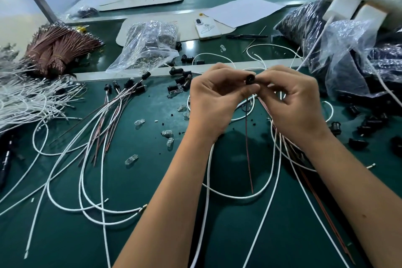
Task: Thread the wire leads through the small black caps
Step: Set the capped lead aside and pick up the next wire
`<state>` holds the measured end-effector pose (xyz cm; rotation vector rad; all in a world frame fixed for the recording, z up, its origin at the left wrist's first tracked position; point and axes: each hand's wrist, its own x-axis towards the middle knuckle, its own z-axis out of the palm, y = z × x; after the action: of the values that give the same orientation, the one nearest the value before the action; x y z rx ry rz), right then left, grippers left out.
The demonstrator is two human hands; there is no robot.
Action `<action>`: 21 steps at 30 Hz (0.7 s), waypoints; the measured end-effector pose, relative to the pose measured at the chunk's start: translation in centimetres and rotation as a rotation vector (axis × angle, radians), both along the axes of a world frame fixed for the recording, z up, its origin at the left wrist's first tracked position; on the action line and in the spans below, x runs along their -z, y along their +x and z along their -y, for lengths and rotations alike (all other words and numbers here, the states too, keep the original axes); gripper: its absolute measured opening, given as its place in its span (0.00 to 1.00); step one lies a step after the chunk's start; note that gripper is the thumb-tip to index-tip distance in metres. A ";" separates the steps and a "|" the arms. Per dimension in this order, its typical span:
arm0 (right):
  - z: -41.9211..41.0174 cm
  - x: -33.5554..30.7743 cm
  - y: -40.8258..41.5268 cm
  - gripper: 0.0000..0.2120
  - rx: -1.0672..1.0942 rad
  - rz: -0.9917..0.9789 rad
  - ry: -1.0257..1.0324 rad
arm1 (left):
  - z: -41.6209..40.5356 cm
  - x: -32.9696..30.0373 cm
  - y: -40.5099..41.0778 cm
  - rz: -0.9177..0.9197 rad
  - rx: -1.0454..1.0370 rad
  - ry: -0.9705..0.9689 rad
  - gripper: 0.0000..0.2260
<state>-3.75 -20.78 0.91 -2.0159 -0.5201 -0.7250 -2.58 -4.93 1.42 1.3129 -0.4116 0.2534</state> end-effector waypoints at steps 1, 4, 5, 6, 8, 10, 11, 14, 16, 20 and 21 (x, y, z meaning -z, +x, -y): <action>0.1 -0.1 -0.1 0.04 0.028 0.060 -0.049 | -0.1 -0.1 -0.1 0.040 0.002 0.019 0.13; 0.1 -0.3 -0.3 0.05 0.081 0.150 -0.121 | -0.2 -0.4 -0.2 0.116 -0.011 0.073 0.12; 0.1 -0.3 -0.3 0.05 0.088 0.162 -0.129 | -0.2 -0.5 -0.2 0.130 -0.017 0.085 0.12; 0.1 -0.3 -0.4 0.05 0.092 0.171 -0.132 | -0.2 -0.5 -0.2 0.139 -0.019 0.090 0.12; 0.2 -0.3 -0.5 0.05 0.094 0.181 -0.130 | -0.3 -0.7 -0.3 0.153 -0.024 0.095 0.12; 0.2 -0.3 -0.5 0.05 0.091 0.190 -0.132 | -0.3 -0.7 -0.4 0.166 -0.025 0.102 0.12; 0.2 -0.3 -0.6 0.05 0.092 0.196 -0.135 | -0.3 -0.8 -0.4 0.171 -0.023 0.104 0.12; 0.2 -0.4 -0.6 0.04 0.106 0.216 -0.122 | -0.4 -0.9 -0.5 0.185 -0.017 0.106 0.12; 0.3 -0.5 -0.7 0.04 0.110 0.221 -0.096 | -0.4 -1.0 -0.6 0.195 -0.010 0.106 0.12; 0.3 -0.6 -0.7 0.05 0.095 0.215 -0.051 | -0.3 -1.1 -0.5 0.211 0.011 0.102 0.13; 0.3 -0.6 -0.7 0.05 0.088 0.208 -0.051 | -0.3 -1.2 -0.5 0.202 0.016 0.098 0.13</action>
<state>-4.45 -21.11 1.49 -2.0319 -0.5780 -0.9910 -3.10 -4.62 2.59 1.3846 -0.6112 0.3573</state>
